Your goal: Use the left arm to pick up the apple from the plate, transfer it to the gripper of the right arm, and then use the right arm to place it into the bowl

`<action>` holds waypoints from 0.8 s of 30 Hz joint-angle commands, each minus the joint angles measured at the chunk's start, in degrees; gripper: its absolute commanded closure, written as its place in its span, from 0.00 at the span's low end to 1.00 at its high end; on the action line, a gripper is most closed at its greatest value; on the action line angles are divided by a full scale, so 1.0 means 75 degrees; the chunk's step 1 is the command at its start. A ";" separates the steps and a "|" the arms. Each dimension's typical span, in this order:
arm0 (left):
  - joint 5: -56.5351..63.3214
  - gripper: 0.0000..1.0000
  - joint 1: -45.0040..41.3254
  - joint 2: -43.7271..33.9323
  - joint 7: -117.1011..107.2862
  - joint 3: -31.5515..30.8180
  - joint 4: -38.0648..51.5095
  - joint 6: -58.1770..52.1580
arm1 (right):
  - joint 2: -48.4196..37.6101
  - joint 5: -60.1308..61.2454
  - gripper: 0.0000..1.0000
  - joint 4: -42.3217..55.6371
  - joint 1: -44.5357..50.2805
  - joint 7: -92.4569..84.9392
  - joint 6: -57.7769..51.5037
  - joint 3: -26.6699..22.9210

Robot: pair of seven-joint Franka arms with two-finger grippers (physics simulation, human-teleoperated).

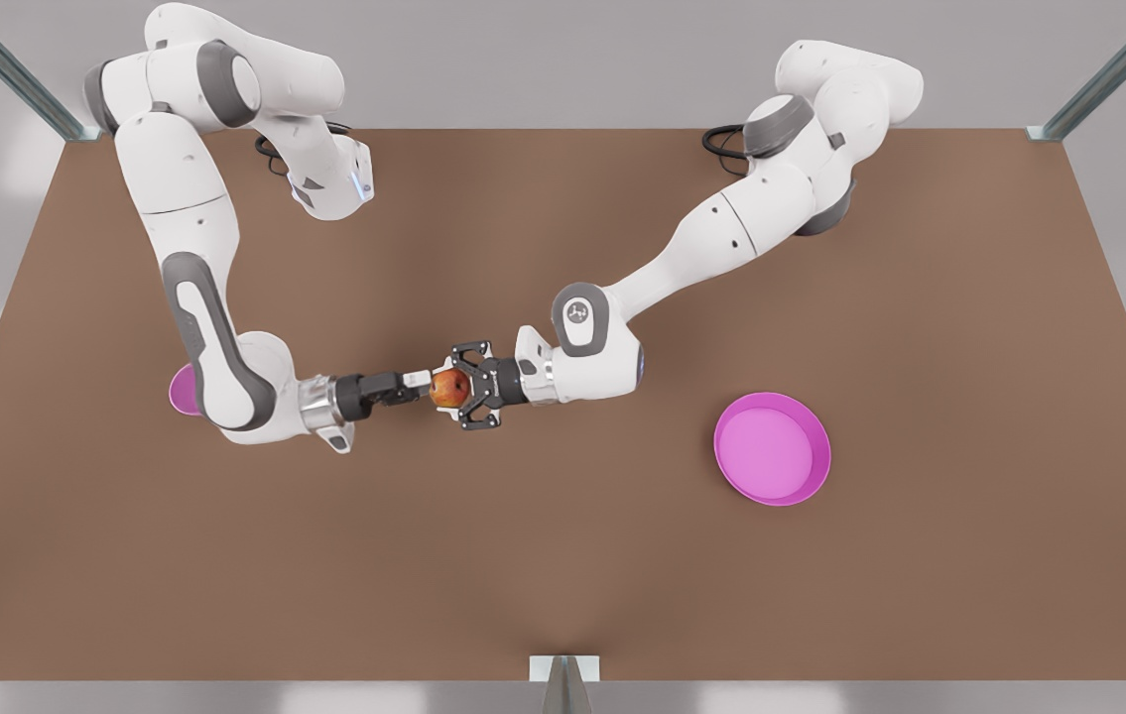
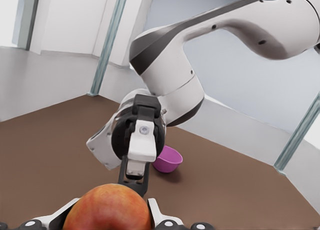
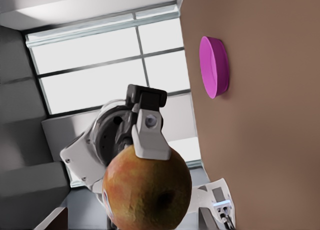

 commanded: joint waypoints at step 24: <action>0.0012 0.42 -0.0033 -0.0006 0.0902 0.0023 0.0010 -0.0080 | 0.0178 0.0313 0.22 0.0026 0.0229 -0.2801 0.0404 0.0303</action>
